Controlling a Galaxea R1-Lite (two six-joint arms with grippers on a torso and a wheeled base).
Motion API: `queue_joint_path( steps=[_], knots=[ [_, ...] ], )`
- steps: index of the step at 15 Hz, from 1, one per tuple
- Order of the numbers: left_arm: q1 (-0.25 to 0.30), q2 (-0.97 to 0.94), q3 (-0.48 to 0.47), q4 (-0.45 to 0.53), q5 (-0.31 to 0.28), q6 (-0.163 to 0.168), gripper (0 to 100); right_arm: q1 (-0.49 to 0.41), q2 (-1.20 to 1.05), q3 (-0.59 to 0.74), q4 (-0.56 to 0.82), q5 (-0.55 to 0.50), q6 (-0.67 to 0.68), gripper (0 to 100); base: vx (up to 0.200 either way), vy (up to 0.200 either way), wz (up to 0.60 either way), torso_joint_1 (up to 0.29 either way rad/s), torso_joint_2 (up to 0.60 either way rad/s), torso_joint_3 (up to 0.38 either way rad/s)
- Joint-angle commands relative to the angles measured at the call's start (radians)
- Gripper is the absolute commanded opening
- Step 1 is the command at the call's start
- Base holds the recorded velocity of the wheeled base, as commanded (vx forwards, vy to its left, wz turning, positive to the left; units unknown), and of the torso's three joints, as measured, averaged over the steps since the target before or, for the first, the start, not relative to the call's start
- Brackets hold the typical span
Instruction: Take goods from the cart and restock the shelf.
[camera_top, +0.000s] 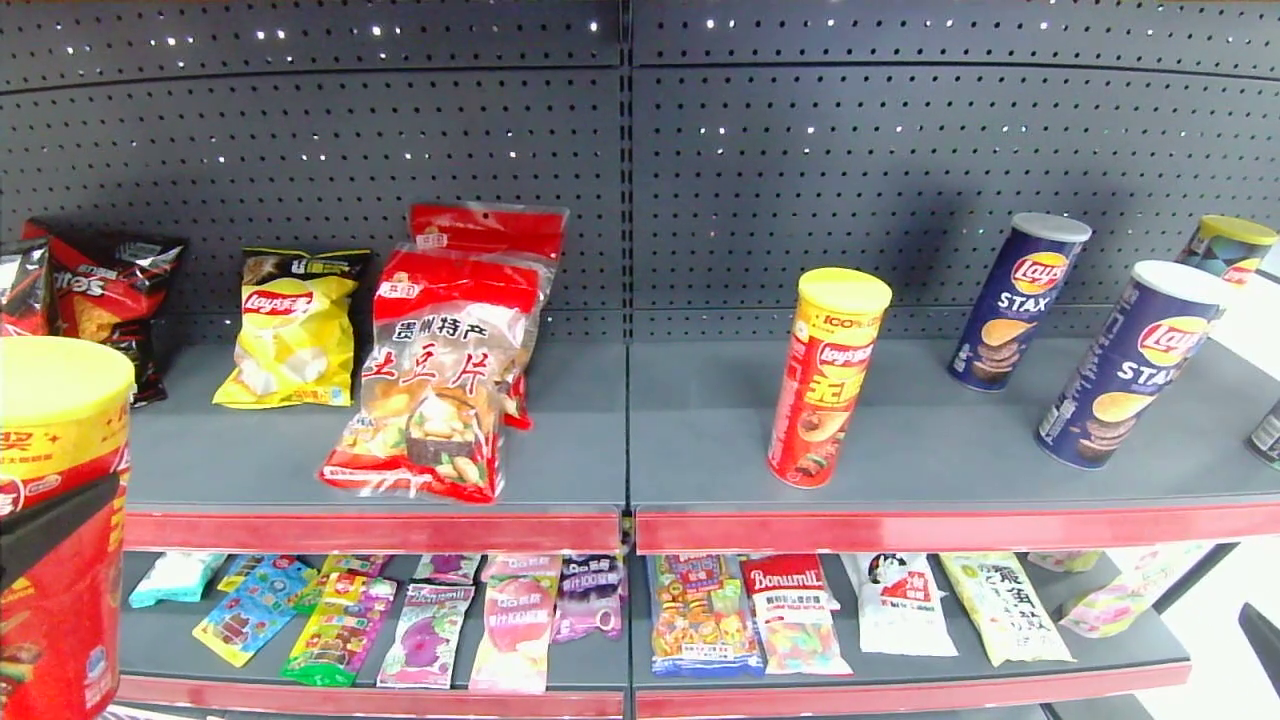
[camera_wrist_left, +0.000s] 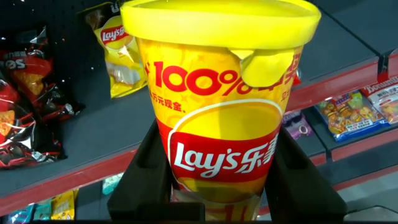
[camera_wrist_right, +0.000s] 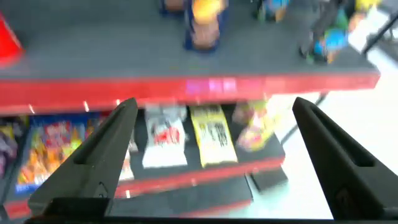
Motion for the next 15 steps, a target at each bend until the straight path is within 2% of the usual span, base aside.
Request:
queue_joint_path(
  steps=[1,2,4,5,7,9,10,11,15],
  knots=[
    [0.001,0.005,-0.001,0.001,-0.002,-0.006,0,-0.014,-0.115,0.004,0.086,0.006,0.001,100,0.0,0.0,0.0,0.0,0.0,0.0],
    [-0.001,0.005,-0.001,0.0,-0.003,-0.019,0,-0.01,-0.266,0.002,0.259,0.035,0.001,100,0.0,0.0,0.0,0.0,0.0,0.0],
    [0.001,0.02,-0.001,-0.039,-0.025,-0.03,0,-0.01,-0.415,-0.006,0.414,0.042,-0.005,100,0.0,0.0,0.0,0.0,0.0,0.0],
    [-0.001,0.034,-0.001,-0.063,-0.04,-0.032,0,-0.01,-0.426,-0.021,0.445,0.045,-0.005,100,0.0,0.0,0.0,0.0,0.0,0.0],
    [-0.045,0.071,-0.002,-0.122,-0.06,-0.035,0,-0.011,-0.467,-0.021,0.447,0.042,0.001,100,0.0,0.0,0.0,0.0,0.0,0.0],
    [-0.058,0.077,-0.002,-0.131,-0.062,-0.042,0,-0.005,-0.484,-0.021,0.447,0.049,0.004,100,0.0,0.0,0.0,0.0,0.0,0.0],
    [-0.108,0.101,-0.024,-0.152,-0.062,-0.101,0,0.053,-0.509,-0.021,0.447,0.04,0.021,100,0.0,0.0,0.0,0.0,0.0,0.0],
    [-0.128,0.138,-0.081,-0.154,-0.062,-0.136,0,0.087,-0.546,-0.021,0.447,0.038,0.021,100,0.0,0.0,0.0,0.0,0.0,0.0],
    [-0.136,0.225,-0.186,-0.155,-0.086,-0.137,0,0.084,-0.576,-0.021,0.447,0.008,0.021,100,0.0,0.0,0.0,0.0,0.0,0.0]
  ],
)
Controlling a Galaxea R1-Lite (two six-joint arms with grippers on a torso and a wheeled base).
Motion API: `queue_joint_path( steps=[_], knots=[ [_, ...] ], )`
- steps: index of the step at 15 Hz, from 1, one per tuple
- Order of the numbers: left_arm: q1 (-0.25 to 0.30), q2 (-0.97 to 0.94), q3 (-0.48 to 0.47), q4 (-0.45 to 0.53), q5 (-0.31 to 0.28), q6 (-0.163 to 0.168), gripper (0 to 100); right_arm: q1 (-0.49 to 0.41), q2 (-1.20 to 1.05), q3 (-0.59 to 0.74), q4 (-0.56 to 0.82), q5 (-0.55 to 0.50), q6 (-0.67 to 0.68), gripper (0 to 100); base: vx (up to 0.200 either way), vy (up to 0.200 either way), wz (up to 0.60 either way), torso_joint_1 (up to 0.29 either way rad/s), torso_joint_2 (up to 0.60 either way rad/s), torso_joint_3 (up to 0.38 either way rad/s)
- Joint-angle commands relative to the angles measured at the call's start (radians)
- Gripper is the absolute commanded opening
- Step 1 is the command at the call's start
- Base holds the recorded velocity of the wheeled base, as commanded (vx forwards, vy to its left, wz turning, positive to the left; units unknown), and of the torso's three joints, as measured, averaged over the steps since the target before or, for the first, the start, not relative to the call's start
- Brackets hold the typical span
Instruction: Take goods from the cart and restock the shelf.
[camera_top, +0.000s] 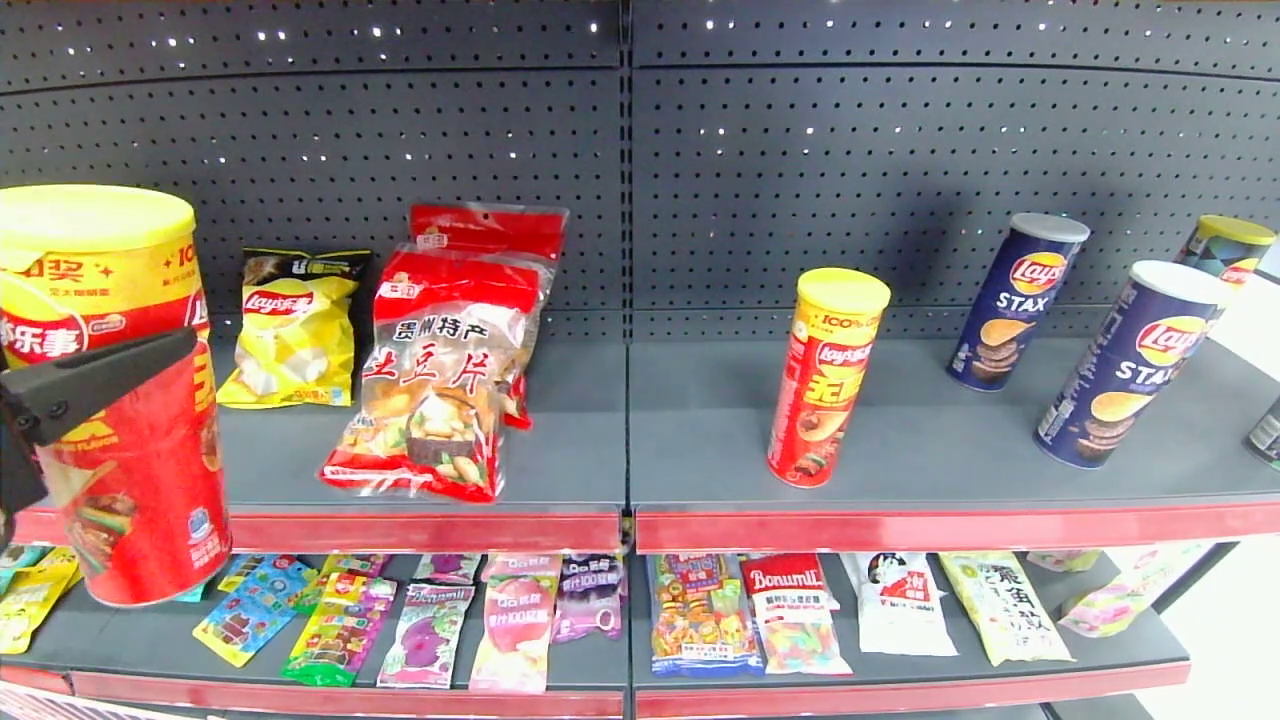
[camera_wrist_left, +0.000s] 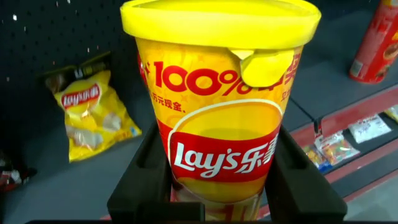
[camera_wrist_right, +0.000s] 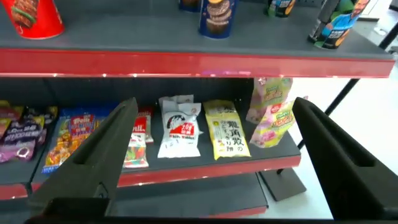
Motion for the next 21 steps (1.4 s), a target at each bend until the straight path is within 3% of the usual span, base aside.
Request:
queue_joint_path(
  steps=[1,6,11,15,18,21],
  knots=[
    [-0.006,0.061,-0.045,0.001,-0.009,0.001,0,0.003,-0.031,0.0,-0.001,-0.005,-0.003,100,0.0,0.0,0.0,0.0,0.0,0.0],
    [-0.034,0.098,-0.072,-0.015,-0.008,0.004,0,-0.007,-0.059,0.0,-0.001,-0.006,-0.006,100,0.0,0.0,-0.48,0.001,0.0,0.003],
    [-0.036,0.17,-0.092,-0.108,-0.005,0.0,0,-0.007,-0.06,0.0,-0.001,-0.045,-0.003,100,0.0,0.0,-0.12,0.001,0.0,0.001],
    [-0.06,0.371,-0.187,-0.242,-0.008,-0.013,0,-0.007,-0.06,0.002,-0.002,-0.035,0.019,100,0.0,0.0,0.0,0.0,0.0,0.0],
    [-0.143,0.598,-0.266,-0.478,-0.006,-0.111,0,-0.007,-0.06,0.005,-0.004,0.041,0.028,100,0.0,0.0,0.0,0.0,0.0,0.0],
    [-0.187,0.682,-0.272,-0.59,-0.025,-0.175,0,-0.007,-0.06,0.005,-0.004,0.139,0.028,100,0.0,0.0,0.0,0.0,0.0,0.0]
  ],
)
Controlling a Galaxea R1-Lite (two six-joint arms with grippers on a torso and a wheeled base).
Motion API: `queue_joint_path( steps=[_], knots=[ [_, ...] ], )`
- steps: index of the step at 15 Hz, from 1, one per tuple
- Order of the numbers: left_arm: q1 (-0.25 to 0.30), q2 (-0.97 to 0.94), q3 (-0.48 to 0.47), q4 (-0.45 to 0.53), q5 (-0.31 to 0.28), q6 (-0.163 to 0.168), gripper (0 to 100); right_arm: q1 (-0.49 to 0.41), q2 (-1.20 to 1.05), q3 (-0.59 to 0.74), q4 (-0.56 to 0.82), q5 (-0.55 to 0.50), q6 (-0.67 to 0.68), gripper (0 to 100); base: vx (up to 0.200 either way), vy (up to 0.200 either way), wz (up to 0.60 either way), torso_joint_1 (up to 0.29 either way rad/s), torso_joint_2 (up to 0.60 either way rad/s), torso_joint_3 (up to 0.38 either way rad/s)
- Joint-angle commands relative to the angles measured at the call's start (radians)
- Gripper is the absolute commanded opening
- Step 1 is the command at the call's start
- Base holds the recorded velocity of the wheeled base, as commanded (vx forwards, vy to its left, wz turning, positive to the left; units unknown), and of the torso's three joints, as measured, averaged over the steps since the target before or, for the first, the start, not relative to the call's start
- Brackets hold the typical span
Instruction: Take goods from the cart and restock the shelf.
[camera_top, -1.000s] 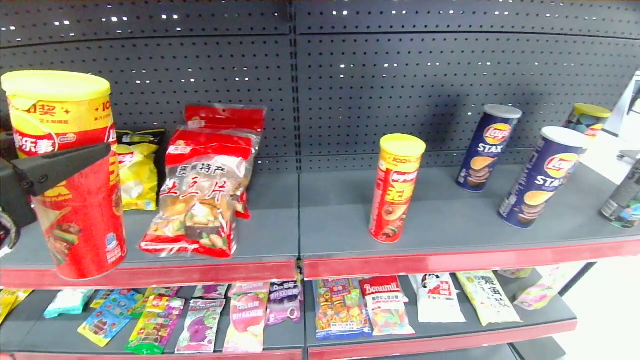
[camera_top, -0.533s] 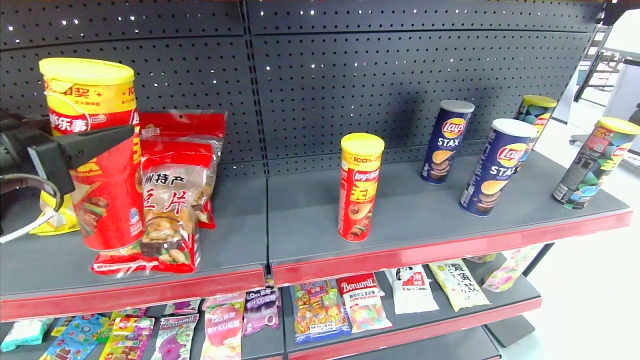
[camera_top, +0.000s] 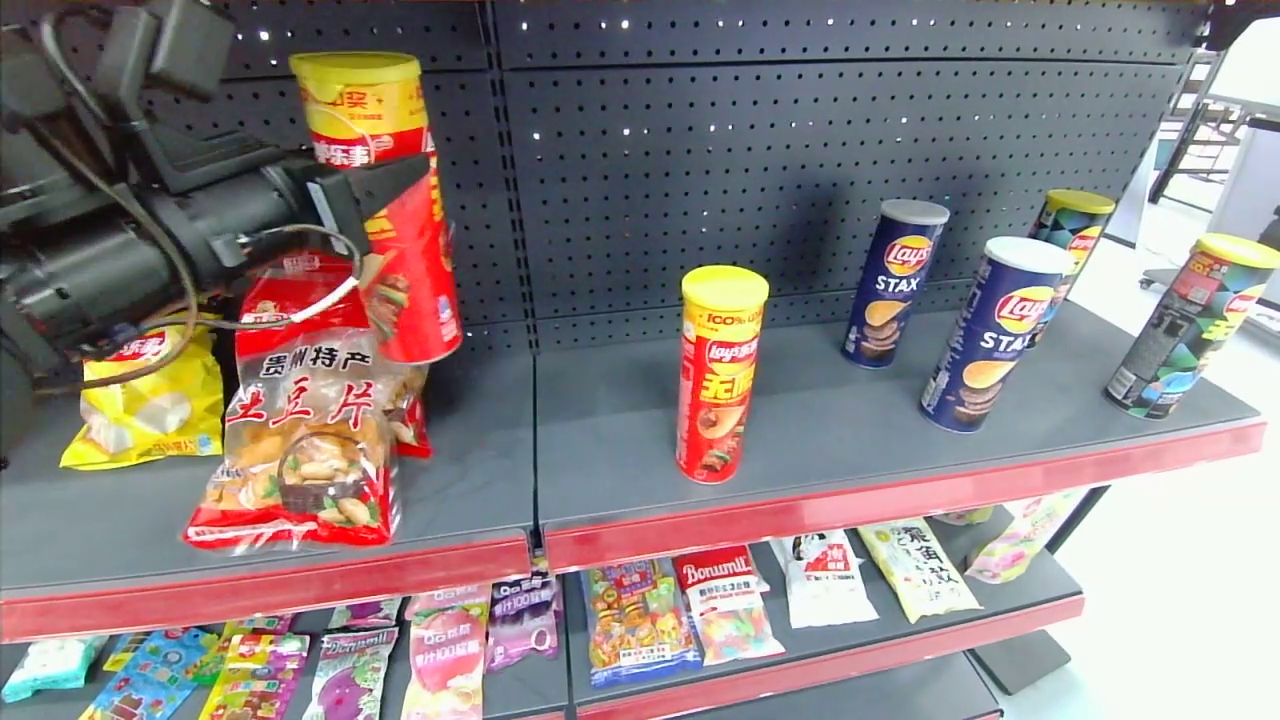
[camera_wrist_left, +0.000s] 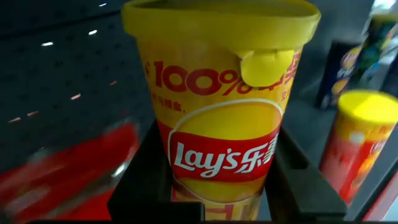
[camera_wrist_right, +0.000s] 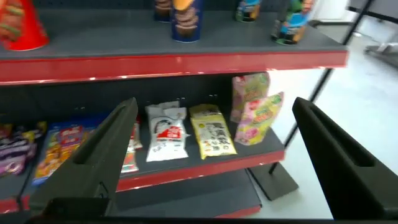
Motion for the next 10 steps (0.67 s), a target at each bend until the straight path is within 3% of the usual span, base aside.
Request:
queue_joint_path(
  steps=[1,3,4,5,8,10],
  knots=[
    [-0.031,0.106,-0.011,-0.016,-0.032,-0.024,0,0.0,0.002,0.0,-0.001,0.022,0.001,100,0.0,0.0,0.0,0.0,0.0,0.0],
    [-0.031,0.116,-0.008,-0.016,-0.081,-0.032,0,0.0,0.0,0.002,-0.002,0.064,-0.006,100,0.0,0.0,0.0,0.0,0.0,0.0],
    [-0.031,0.122,-0.011,-0.018,-0.087,-0.032,0,0.0,0.0,-0.001,0.007,0.164,0.008,100,0.0,0.0,0.0,0.0,0.0,0.0],
    [-0.031,0.132,-0.016,-0.023,-0.095,-0.032,0,0.0,0.006,-0.001,0.008,0.185,0.027,100,0.0,0.0,0.0,0.0,0.0,0.0],
    [-0.034,0.145,-0.016,-0.026,-0.165,-0.035,0,0.0,0.0,0.002,0.001,0.156,0.081,100,0.0,0.0,0.0,0.0,0.0,0.0],
    [-0.029,0.155,-0.016,-0.038,-0.169,-0.043,0,0.0,0.0,0.0,0.001,0.272,0.012,100,0.0,0.0,0.0,0.0,0.0,0.0]
  ],
)
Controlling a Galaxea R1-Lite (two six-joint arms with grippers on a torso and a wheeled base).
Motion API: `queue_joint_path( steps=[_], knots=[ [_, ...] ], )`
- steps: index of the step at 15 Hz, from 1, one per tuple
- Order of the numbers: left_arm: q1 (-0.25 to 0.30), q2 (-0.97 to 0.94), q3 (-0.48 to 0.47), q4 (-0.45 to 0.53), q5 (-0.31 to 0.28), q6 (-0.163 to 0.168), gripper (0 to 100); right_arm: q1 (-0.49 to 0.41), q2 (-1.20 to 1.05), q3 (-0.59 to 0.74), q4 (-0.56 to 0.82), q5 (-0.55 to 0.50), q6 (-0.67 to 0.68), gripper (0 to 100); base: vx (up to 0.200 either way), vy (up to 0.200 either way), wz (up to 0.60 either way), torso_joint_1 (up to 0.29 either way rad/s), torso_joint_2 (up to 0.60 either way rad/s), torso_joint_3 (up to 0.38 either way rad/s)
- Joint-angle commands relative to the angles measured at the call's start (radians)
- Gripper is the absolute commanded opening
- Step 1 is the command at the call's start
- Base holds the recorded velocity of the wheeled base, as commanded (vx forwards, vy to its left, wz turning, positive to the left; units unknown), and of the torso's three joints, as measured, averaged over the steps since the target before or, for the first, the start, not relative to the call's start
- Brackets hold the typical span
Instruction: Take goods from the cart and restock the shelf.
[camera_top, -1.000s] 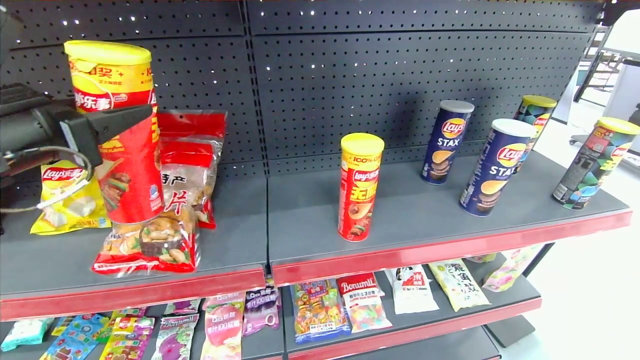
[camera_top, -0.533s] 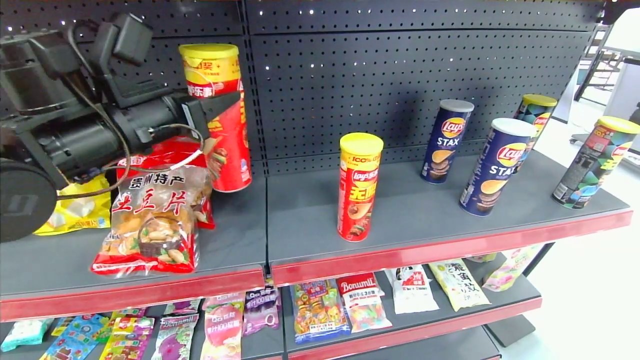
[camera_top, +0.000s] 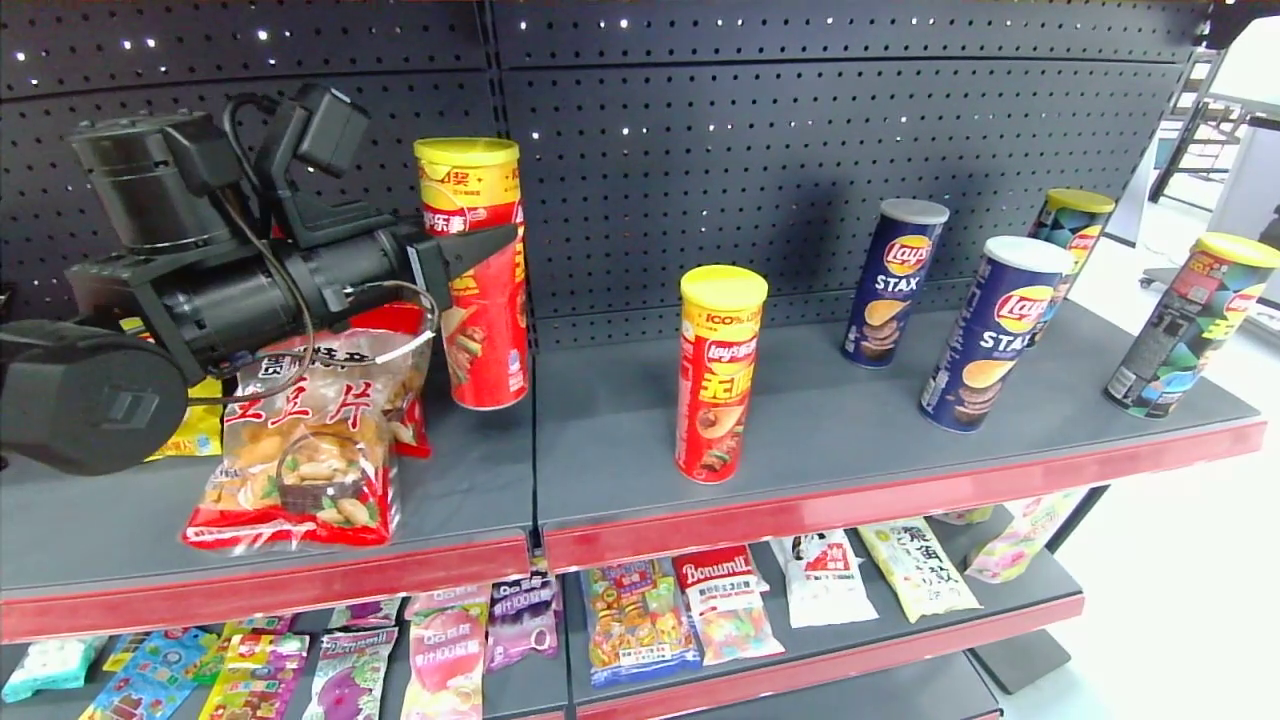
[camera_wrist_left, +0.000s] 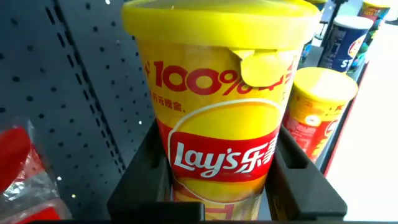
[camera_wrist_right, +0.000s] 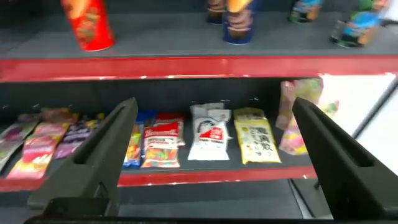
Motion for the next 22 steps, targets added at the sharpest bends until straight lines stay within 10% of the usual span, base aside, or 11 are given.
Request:
queue_joint_path(
  steps=[1,6,18,22],
  knots=[
    [0.003,0.01,-0.002,-0.026,-0.002,-0.023,0,0.0,0.003,-0.002,0.005,0.042,-0.02,100,0.0,0.0,0.0,0.0,0.0,0.0],
    [0.003,0.027,-0.023,-0.063,-0.007,-0.048,0,-0.002,0.002,0.02,0.009,-0.221,0.021,100,0.0,0.0,0.0,0.0,0.0,0.0],
    [0.0,0.091,-0.094,-0.095,-0.036,-0.052,0,-0.002,0.002,0.02,0.013,-0.223,0.054,100,0.0,0.0,0.0,0.0,0.0,0.0],
    [0.012,0.15,-0.091,-0.201,-0.125,-0.055,0,-0.002,0.002,0.02,0.013,-0.223,0.054,100,0.0,0.0,0.0,0.0,0.0,0.0]
  ],
)
